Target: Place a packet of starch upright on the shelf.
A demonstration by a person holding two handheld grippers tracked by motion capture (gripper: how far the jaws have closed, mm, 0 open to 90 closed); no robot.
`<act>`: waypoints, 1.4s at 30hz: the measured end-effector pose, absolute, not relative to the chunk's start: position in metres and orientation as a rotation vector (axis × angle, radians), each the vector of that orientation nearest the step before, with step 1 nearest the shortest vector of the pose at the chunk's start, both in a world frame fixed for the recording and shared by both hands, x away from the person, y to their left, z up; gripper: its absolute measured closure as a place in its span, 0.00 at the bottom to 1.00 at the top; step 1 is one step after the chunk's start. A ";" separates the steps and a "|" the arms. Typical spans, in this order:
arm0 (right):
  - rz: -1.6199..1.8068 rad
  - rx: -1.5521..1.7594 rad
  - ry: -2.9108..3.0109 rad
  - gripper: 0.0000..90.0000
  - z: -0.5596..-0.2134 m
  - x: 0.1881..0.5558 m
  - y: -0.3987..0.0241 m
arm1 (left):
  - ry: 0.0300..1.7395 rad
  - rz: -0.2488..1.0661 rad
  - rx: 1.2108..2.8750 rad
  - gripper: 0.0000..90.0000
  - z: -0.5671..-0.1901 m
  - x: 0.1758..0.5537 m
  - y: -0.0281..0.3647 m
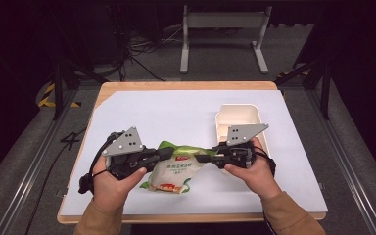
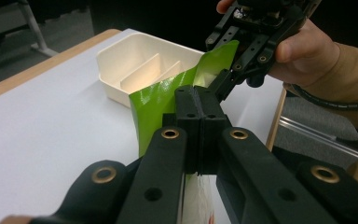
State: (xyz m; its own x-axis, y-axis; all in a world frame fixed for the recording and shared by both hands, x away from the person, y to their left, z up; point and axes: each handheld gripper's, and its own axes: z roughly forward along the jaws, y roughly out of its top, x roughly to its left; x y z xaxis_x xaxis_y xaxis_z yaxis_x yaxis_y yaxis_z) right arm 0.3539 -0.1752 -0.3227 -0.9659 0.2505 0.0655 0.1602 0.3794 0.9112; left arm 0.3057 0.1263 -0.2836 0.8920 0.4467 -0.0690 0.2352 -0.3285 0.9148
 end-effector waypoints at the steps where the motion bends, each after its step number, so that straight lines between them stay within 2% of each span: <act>1: 1.685 0.420 2.540 0.95 -0.319 0.354 -0.176 | 0.500 0.233 1.921 1.00 -0.284 0.306 0.127; 7: 1.685 0.468 2.505 0.98 -0.309 0.354 -0.177 | 0.495 0.231 1.927 0.99 -0.283 0.305 0.126; 12: 1.595 0.448 2.522 0.99 -0.298 0.352 -0.169 | 0.489 0.189 1.833 0.99 -0.283 0.307 0.134; 17: 1.430 0.429 2.514 0.99 -0.286 0.353 -0.157 | 0.509 0.213 1.813 0.93 -0.285 0.309 0.136; 23: 1.420 0.428 2.488 0.99 -0.261 0.361 -0.161 | 0.533 0.221 1.783 0.83 -0.286 0.311 0.141; 25: 1.431 0.418 2.481 0.99 -0.248 0.365 -0.161 | 0.545 0.229 1.763 0.76 -0.286 0.312 0.143; 28: 1.423 0.395 2.474 0.99 -0.232 0.367 -0.160 | 0.565 0.275 1.725 0.54 -0.286 0.314 0.146; 31: 1.380 0.386 2.461 0.99 -0.221 0.370 -0.159 | 0.608 0.313 1.721 0.38 -0.287 0.316 0.148; 37: 1.352 0.398 2.438 0.99 -0.209 0.381 -0.168 | 0.653 0.326 1.704 0.29 -0.289 0.320 0.155; 42: 1.356 0.396 2.421 0.99 -0.205 0.390 -0.179 | 0.667 0.334 1.705 0.26 -0.291 0.323 0.157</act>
State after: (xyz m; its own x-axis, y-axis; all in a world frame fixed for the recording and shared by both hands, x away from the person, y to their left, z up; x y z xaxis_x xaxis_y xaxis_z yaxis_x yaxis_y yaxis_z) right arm 0.3897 -0.1790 -0.2051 -0.9042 0.3982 -0.1542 0.0766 0.5065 0.8588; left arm 0.3228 0.1567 -0.2911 0.7936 0.5939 -0.1320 0.2504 -0.1212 0.9605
